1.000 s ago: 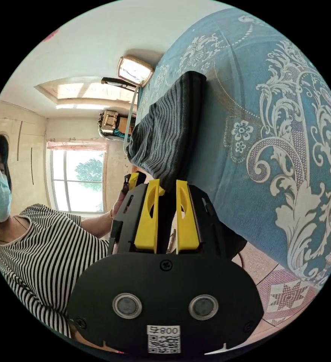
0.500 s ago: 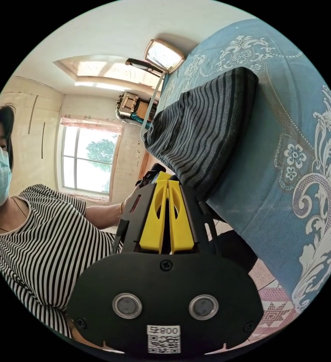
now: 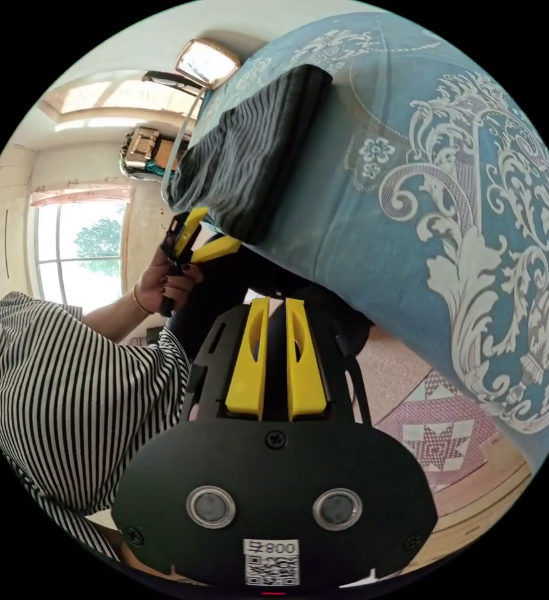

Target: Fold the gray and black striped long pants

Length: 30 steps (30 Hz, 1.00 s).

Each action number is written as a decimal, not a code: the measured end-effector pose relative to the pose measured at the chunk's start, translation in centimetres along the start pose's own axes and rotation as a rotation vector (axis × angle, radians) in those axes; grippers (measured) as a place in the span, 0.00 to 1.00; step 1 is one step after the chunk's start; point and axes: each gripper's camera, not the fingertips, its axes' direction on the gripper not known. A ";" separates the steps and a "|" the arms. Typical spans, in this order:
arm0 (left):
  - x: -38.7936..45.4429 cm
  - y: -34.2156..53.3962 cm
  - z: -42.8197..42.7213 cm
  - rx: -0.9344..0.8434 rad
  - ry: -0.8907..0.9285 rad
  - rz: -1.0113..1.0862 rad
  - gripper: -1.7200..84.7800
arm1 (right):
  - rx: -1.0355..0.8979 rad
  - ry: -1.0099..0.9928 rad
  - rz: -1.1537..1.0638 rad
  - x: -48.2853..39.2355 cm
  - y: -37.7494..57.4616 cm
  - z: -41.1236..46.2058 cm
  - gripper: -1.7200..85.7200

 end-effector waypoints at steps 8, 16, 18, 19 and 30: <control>0.2 0.1 1.1 0.001 0.000 -0.007 0.17 | -0.114 0.197 -0.012 -0.4 2.9 0.3 0.09; 1.1 0.4 2.0 0.040 -0.095 -0.023 0.17 | -0.130 0.248 0.076 1.1 3.5 -1.5 0.10; 1.1 0.1 2.4 0.055 -0.084 -0.031 0.16 | -0.084 0.196 0.077 1.4 2.7 -2.2 0.10; 1.2 0.1 2.5 0.065 -0.100 -0.037 0.14 | -0.061 0.161 0.069 1.5 2.0 -2.6 0.10; 3.6 1.8 2.7 0.114 -0.022 0.000 0.10 | 0.287 -0.074 0.024 5.5 -12.0 -7.9 0.14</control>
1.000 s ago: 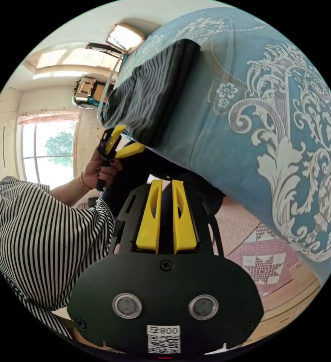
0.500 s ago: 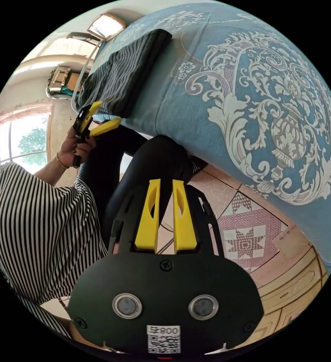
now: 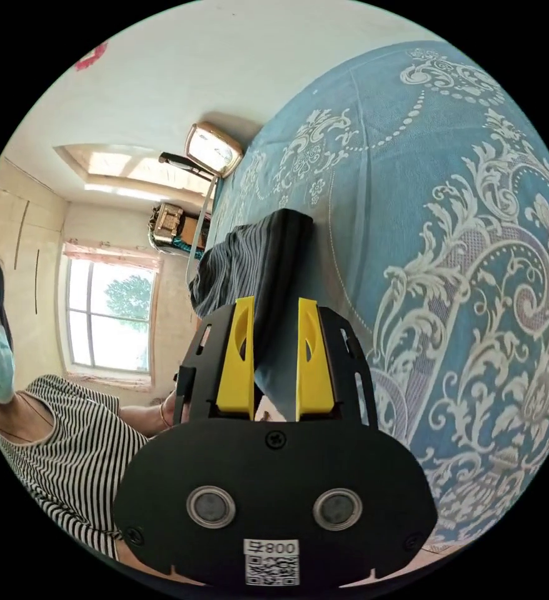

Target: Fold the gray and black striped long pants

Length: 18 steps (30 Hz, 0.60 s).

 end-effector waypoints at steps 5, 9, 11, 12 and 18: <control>1.5 0.4 -0.1 -0.007 -0.001 0.018 0.10 | 0.009 -0.147 0.099 4.1 -7.5 2.2 0.17; 2.5 0.8 -0.2 -0.015 -0.003 0.030 0.10 | -0.014 -0.121 0.121 5.1 -10.2 3.3 0.16; 3.5 1.0 -0.4 -0.022 -0.017 0.050 0.10 | -0.064 -0.164 0.146 6.0 -11.3 5.0 0.15; 3.8 1.1 -0.4 -0.023 -0.023 0.055 0.10 | -0.070 -0.183 0.154 6.2 -11.5 5.2 0.14; 9.0 2.6 -1.0 -0.050 -0.146 0.187 0.10 | -0.012 -0.295 0.139 6.7 -10.6 2.8 0.10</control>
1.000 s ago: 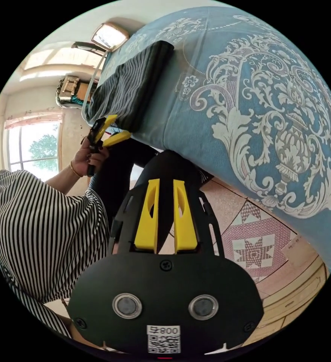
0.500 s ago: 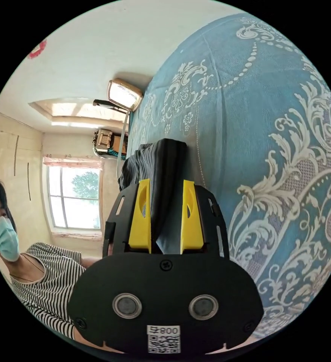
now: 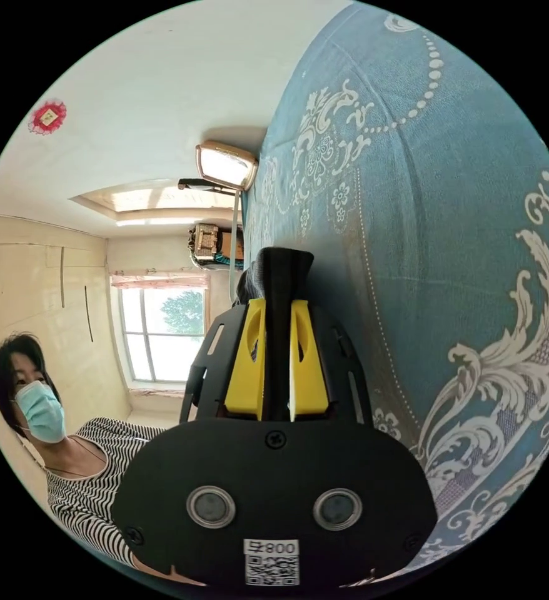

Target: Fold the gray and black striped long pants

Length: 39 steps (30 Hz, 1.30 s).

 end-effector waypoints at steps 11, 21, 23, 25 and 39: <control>8.6 4.2 2.0 -0.175 0.015 0.172 0.10 | 0.138 -0.016 -0.002 -1.3 8.3 -12.1 0.06; 12.2 5.8 -7.7 -0.048 0.138 0.225 0.09 | 0.181 -0.078 -0.075 -5.8 9.3 -10.0 0.05; 13.8 5.6 -12.0 0.013 0.175 0.276 0.09 | 0.146 -0.073 -0.171 -10.0 7.1 -7.5 0.05; 14.8 5.5 -15.6 0.064 0.189 0.316 0.09 | 0.118 -0.074 -0.243 -13.2 5.4 -5.0 0.05; 12.8 4.4 -39.8 0.490 0.203 0.296 0.09 | -0.160 -0.042 -0.411 -25.3 -8.4 24.8 0.04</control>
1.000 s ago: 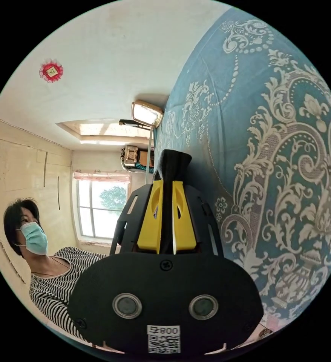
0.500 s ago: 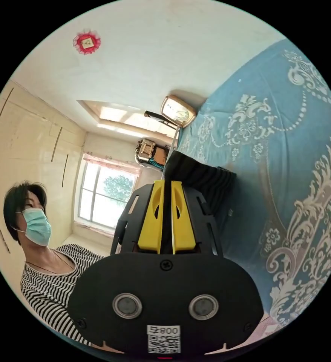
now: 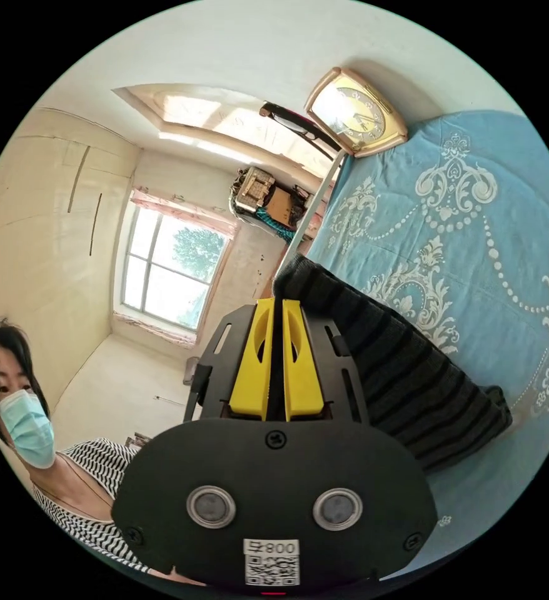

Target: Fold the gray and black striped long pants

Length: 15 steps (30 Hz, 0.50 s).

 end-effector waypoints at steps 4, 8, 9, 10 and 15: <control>-1.8 -2.4 -4.1 0.075 0.002 -0.045 0.10 | -0.051 0.032 0.054 2.1 -3.3 7.4 0.04; -4.1 -4.5 -7.3 0.145 0.047 -0.098 0.10 | -0.065 0.064 0.079 3.3 -5.5 12.5 0.04; -4.6 -4.7 -7.7 0.156 0.054 -0.115 0.11 | -0.068 0.076 0.081 3.4 -5.7 13.3 0.03; -5.9 -5.0 -8.6 0.181 0.068 -0.156 0.11 | -0.081 0.097 0.085 4.0 -6.1 14.9 0.03; -7.9 -3.7 -10.8 0.320 0.182 -0.235 0.11 | -0.127 -0.012 0.108 6.1 -6.0 17.5 0.02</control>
